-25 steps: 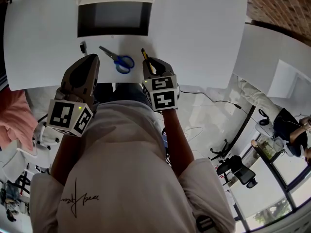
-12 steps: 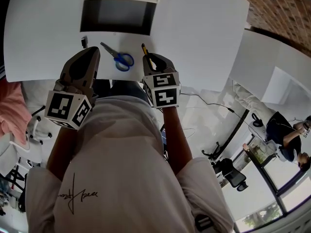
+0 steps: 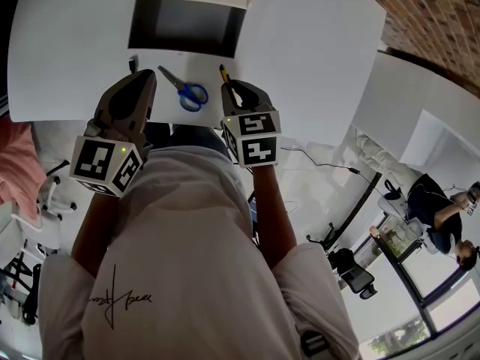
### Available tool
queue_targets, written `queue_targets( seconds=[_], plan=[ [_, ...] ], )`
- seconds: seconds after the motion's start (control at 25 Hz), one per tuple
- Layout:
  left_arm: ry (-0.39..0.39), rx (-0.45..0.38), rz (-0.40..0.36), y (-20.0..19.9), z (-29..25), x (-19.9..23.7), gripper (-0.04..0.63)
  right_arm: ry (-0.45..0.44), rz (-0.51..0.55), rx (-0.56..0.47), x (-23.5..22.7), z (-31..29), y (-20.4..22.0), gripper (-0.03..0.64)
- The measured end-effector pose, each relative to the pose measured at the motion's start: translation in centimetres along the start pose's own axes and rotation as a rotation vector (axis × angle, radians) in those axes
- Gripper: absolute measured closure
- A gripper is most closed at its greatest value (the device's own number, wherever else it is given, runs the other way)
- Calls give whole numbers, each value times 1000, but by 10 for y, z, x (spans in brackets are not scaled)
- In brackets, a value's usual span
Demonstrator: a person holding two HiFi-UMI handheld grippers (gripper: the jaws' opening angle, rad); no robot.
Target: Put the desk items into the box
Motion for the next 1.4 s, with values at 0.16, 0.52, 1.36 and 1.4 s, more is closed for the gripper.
queue_targets(
  seconds=[0.16,0.52,1.36,1.4],
  plan=[
    [0,-1,1,-1,-1,1,591,-7,3,-13,1,0,-7,554],
    [1,5,3,-2,-2,5,591,-41,-47,-30,6,0,-21,554],
    [-1,7,22,-8,-3,22,591,-68,-10,-56,21,-17,-56,554],
    [-1,8,23,-7,-3,23,591,-68,-8,-56,21,-18,-57,554]
  ],
)
Point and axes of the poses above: the fingertips, and each gripper's own axes: z backward along the fingers, x to its left, y out of its underside, the point moved 3 cm from there along z, backward along the fingers, and after that the axes turned 11 degrees about -x, right-handed, at the moved point
